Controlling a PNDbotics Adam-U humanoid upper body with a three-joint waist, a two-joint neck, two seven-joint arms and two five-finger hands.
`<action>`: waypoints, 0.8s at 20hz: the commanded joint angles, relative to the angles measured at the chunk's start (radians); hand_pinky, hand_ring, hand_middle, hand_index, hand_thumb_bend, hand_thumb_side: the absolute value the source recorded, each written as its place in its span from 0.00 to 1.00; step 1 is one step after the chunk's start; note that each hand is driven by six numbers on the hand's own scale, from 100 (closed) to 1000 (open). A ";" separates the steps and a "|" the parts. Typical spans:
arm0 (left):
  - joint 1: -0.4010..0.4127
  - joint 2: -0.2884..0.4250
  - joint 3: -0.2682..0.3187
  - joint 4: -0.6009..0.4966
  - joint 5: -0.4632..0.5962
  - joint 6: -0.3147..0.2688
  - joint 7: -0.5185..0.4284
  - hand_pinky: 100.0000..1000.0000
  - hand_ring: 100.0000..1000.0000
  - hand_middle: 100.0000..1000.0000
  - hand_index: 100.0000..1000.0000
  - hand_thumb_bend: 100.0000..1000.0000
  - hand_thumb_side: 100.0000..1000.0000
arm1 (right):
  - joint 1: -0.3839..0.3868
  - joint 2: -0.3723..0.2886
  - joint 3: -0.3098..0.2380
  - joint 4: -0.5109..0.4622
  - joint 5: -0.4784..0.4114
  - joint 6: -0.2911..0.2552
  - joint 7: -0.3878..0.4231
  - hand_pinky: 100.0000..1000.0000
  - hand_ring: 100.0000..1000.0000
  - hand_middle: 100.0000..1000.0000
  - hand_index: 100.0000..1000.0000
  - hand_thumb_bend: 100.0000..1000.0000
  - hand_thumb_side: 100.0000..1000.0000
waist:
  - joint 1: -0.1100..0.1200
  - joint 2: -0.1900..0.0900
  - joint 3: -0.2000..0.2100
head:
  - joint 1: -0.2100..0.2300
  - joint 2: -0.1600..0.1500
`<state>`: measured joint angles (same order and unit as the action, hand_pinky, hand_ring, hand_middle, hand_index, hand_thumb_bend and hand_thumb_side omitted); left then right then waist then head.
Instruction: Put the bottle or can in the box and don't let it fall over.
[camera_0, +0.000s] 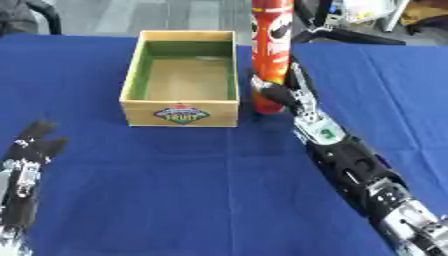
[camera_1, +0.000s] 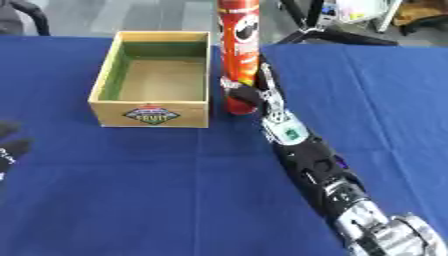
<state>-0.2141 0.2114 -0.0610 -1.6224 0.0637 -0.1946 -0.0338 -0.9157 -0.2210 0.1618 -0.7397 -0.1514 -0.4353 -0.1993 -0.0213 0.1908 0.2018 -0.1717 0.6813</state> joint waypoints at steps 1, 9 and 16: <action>-0.012 0.003 -0.002 -0.020 0.002 -0.001 -0.004 0.86 0.77 0.83 0.94 0.37 0.73 | -0.051 -0.001 0.015 -0.066 -0.031 -0.013 0.018 0.31 0.31 0.28 0.47 0.00 0.00 | 0.003 -0.015 0.004 | -0.010 -0.018; -0.007 0.002 -0.004 -0.016 0.003 -0.002 -0.007 0.86 0.77 0.83 0.94 0.37 0.73 | -0.133 0.006 0.041 -0.165 -0.040 0.014 0.056 0.31 0.31 0.28 0.46 0.00 0.00 | 0.001 -0.026 0.015 | -0.025 -0.020; -0.008 -0.001 -0.009 -0.015 0.004 -0.002 -0.011 0.86 0.77 0.83 0.94 0.38 0.73 | -0.169 0.040 0.066 -0.213 -0.041 0.037 0.085 0.34 0.31 0.28 0.47 0.00 0.00 | -0.001 -0.030 0.029 | -0.034 -0.021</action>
<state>-0.2136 0.2078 -0.0703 -1.6218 0.0641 -0.1951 -0.0413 -1.0555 -0.1795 0.2253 -0.9195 -0.1898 -0.4003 -0.1214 -0.0269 0.1869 0.2311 -0.2012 0.6734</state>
